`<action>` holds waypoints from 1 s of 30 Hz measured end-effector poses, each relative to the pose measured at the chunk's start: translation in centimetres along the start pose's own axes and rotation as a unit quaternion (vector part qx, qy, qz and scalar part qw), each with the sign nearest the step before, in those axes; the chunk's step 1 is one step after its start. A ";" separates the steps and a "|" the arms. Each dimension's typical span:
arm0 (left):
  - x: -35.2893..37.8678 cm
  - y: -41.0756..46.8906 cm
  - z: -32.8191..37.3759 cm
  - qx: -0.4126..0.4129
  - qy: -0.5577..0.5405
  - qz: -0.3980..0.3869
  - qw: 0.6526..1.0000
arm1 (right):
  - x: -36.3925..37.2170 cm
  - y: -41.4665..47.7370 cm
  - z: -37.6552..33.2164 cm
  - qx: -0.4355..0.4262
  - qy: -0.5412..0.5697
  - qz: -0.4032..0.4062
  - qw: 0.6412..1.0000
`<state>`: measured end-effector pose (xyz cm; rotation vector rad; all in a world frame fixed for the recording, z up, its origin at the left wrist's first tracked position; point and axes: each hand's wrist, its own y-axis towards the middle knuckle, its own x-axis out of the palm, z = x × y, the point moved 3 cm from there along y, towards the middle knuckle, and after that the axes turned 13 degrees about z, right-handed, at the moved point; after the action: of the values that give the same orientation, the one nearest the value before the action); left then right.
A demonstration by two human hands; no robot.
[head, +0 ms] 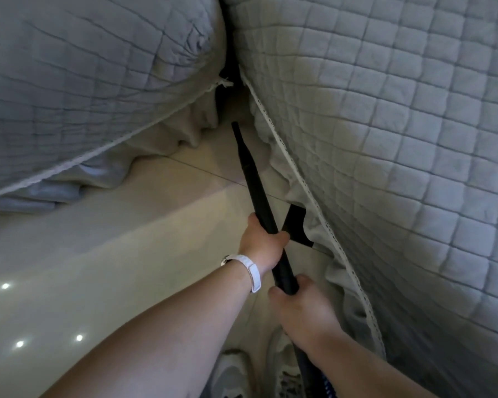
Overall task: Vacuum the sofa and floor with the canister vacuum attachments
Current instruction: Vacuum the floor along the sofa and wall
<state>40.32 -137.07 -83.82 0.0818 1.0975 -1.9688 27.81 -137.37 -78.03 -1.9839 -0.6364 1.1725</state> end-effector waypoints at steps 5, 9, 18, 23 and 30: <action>2.0 1.0 0.0 0.004 -0.024 -0.005 1.000 | -0.8 2.0 0.3 -0.009 -0.014 0.021 1.000; 2.5 1.5 0.8 0.002 -0.033 0.001 0.999 | -1.8 3.0 -0.5 -0.026 -0.044 0.022 0.998; 2.4 2.6 2.3 0.006 -0.022 0.006 1.000 | -2.0 3.7 -2.1 -0.021 -0.048 0.008 0.999; 2.4 2.9 2.4 0.005 -0.013 0.010 1.000 | -1.9 3.9 -2.1 -0.022 -0.041 0.008 0.999; 1.4 1.1 1.7 -0.016 -0.005 0.023 1.000 | -1.9 2.5 -1.2 -0.033 -0.032 0.001 0.999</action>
<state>40.76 -139.50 -84.15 0.0787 1.1111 -1.9087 28.10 -140.65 -78.62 -2.0089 -0.7130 1.2346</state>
